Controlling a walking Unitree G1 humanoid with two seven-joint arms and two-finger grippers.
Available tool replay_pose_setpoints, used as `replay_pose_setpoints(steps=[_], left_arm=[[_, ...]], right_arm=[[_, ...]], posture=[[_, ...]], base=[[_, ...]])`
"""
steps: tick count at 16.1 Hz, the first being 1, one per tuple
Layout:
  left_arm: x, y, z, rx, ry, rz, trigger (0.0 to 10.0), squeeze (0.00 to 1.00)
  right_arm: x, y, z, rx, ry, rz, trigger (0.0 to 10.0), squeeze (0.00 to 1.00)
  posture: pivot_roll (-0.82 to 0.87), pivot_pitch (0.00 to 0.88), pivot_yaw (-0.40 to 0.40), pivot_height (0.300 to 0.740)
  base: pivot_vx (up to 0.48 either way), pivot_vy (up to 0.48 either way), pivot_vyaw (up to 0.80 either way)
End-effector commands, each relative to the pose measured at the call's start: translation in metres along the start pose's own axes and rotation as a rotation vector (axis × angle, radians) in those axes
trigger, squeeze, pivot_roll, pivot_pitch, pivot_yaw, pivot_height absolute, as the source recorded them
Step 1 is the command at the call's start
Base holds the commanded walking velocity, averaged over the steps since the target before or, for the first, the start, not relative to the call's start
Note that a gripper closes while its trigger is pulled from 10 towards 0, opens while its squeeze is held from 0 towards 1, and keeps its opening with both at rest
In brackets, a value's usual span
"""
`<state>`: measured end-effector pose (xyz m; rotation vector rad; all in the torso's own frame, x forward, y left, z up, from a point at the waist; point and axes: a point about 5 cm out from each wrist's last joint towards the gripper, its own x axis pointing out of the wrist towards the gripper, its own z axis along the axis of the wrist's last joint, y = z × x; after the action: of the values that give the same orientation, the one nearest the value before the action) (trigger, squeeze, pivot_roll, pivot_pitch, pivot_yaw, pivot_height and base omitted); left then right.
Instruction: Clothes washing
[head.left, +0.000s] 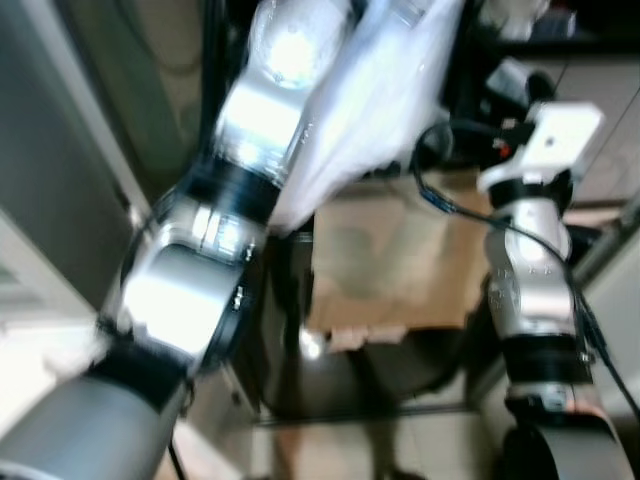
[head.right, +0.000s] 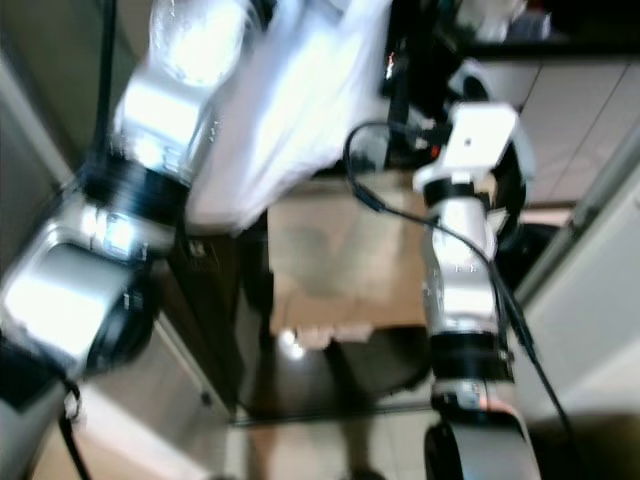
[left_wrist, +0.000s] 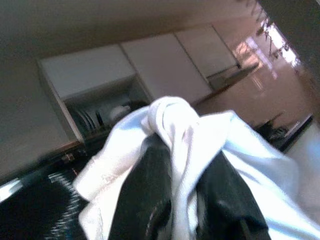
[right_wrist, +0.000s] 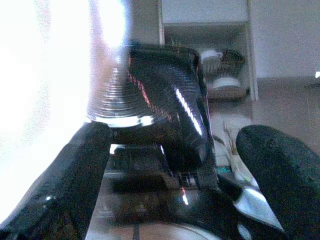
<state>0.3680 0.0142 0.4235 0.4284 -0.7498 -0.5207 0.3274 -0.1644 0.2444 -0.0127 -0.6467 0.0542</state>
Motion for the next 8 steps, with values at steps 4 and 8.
replay_pose_setpoints(steps=[4,8], left_arm=[[-0.007,0.042,-0.038,0.246,0.293,0.091,10.0,0.00],[-0.034,0.016,-0.091,0.461,0.466,-0.019,10.0,0.00]], right_arm=[[-0.067,-0.005,-0.014,0.016,0.170,-0.040,10.0,0.00],[-0.115,-0.011,-0.013,-0.019,0.302,-0.097,10.0,0.00]], posture=[[-0.34,0.000,0.213,0.726],[-0.45,0.014,0.270,0.726]], base=[[0.000,0.000,0.00],[0.000,0.000,0.00]])
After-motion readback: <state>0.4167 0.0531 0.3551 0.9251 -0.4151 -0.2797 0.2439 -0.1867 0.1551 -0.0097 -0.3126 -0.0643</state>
